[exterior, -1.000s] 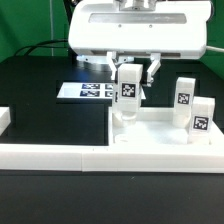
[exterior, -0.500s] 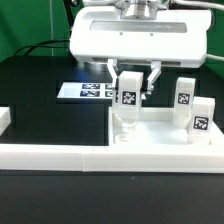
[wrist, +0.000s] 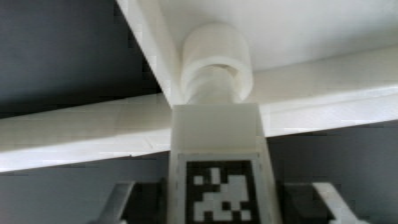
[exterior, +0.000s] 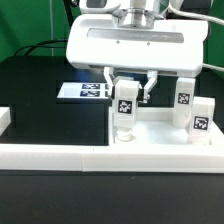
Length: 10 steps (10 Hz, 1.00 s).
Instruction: Assemble square table
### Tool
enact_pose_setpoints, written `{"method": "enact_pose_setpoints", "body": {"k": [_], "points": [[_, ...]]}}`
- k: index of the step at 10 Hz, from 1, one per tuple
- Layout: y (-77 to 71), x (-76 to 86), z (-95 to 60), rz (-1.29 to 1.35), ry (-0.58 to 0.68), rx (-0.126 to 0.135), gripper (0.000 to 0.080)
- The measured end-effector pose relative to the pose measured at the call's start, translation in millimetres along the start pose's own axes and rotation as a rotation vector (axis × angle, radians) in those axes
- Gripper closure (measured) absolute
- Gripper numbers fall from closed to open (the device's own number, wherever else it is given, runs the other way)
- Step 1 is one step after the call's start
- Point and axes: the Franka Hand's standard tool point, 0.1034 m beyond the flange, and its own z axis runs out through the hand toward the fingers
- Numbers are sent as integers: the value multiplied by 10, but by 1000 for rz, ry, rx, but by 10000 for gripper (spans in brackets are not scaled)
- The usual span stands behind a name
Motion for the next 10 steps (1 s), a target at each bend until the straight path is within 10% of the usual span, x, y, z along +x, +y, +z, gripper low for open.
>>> {"method": "enact_pose_setpoints", "body": {"k": [10], "points": [[-18, -7, 93, -64, 59, 2, 509]]}}
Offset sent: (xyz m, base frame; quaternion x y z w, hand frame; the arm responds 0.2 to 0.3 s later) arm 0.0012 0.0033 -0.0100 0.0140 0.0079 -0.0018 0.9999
